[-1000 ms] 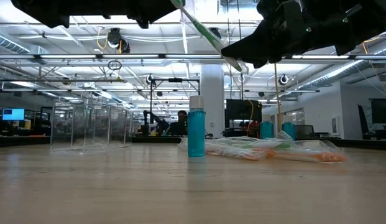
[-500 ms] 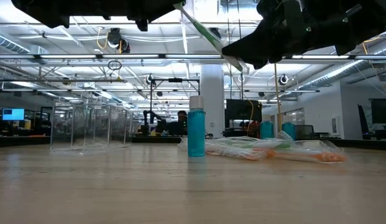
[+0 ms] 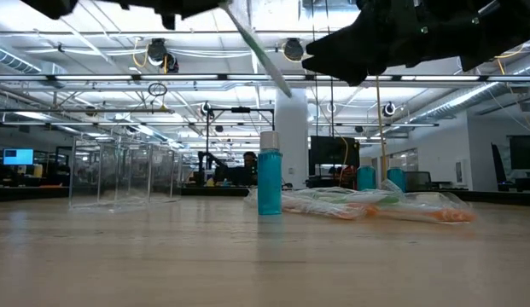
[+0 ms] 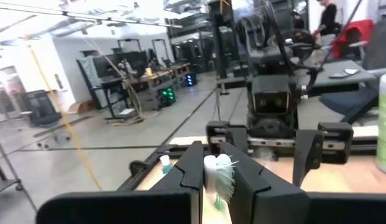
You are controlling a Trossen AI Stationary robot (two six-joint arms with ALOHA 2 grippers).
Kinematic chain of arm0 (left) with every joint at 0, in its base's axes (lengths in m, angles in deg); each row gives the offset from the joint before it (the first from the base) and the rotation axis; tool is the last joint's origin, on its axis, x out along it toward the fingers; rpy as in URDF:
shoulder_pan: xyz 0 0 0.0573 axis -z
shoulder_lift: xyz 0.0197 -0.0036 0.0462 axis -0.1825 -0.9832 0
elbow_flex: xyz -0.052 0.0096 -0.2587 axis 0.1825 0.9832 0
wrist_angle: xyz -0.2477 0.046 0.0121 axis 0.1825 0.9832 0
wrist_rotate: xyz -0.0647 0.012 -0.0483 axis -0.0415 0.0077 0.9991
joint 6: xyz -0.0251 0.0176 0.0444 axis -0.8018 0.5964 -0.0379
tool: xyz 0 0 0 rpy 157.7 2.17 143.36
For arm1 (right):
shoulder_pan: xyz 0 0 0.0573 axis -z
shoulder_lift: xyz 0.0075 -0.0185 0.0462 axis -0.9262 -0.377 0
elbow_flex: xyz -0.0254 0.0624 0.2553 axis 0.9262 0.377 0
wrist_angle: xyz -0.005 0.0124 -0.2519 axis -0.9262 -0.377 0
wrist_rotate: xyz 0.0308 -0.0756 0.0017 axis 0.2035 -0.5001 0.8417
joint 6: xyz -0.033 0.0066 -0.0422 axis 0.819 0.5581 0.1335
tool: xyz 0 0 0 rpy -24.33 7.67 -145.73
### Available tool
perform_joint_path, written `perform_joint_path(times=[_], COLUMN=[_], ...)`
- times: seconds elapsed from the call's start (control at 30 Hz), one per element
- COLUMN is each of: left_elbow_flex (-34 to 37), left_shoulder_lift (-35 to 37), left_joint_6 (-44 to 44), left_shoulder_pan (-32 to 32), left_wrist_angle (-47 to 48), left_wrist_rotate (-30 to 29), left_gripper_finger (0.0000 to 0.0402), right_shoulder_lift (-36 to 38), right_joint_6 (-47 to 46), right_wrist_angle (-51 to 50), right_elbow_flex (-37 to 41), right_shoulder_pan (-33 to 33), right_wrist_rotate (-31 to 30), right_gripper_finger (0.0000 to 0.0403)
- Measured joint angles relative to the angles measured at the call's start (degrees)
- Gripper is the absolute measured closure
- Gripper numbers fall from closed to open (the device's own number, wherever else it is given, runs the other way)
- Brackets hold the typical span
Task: Pick & Place toothbrushing station
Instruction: Put the green toothbrush into the top section of the transparent organizer
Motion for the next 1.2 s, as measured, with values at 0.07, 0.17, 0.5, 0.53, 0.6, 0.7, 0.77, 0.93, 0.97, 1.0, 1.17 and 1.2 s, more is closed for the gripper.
perform_joint_path(times=[0.07,0.17,0.5,0.53,0.6,0.7,0.77,0.93,0.97,1.0,1.17,1.2], left_elbow_flex=[-0.04,-0.01,-0.01,-0.01,-0.01,-0.01,-0.01,-0.01,-0.01,-0.01,-0.01,-0.01], left_shoulder_lift=[2.56,6.66,16.88,17.62,19.03,20.36,20.73,20.97,20.97,21.01,23.79,24.56], left_joint_6=[-0.28,-1.86,-10.36,-11.57,-13.99,-18.0,-20.95,-29.86,-32.18,-34.54,-43.65,-44.78], left_shoulder_pan=[0.8,2.23,6.0,6.32,6.98,7.67,7.67,7.41,7.41,7.41,7.18,7.01], left_wrist_angle=[3.64,9.21,26.72,28.35,31.76,37.61,40.96,48.21,49.76,51.19,58.18,59.15], left_wrist_rotate=[-2.51,-6.9,-21.27,-22.57,-25.07,-27.19,-28.05,-28.47,-28.47,-28.47,-28.43,-28.43], left_gripper_finger=[0.0374,0.0375,0.0383,0.0383,0.0383,0.0383,0.0383,0.0383,0.0383,0.0383,0.0383,0.0383], right_shoulder_lift=[0.94,2.29,4.19,4.2,4.2,4.18,4.18,4.18,4.18,4.18,4.18,4.18], right_joint_6=[-0.03,-0.08,-0.06,-0.06,-0.06,-0.08,-0.07,-0.08,-0.08,-0.07,-0.08,-0.08], right_wrist_angle=[-0.16,-0.99,-2.62,-2.88,-3.8,-4.61,-4.55,-4.55,-4.57,-4.62,-4.96,-4.94], right_elbow_flex=[0.0,0.0,0.01,0.02,0.02,0.02,0.02,0.02,0.02,0.02,0.02,0.02], right_shoulder_pan=[-0.02,-0.02,-0.02,-0.02,-0.02,-0.02,0.0,0.0,0.0,0.0,0.02,0.02], right_wrist_rotate=[0.01,0.03,0.01,-0.01,-0.01,-0.01,-0.01,-0.02,-0.03,-0.03,-0.03,-0.03], right_gripper_finger=[0.0161,0.0156,0.0159,0.0158,0.0158,0.016,0.016,0.0159,0.0159,0.016,0.0162,0.0162])
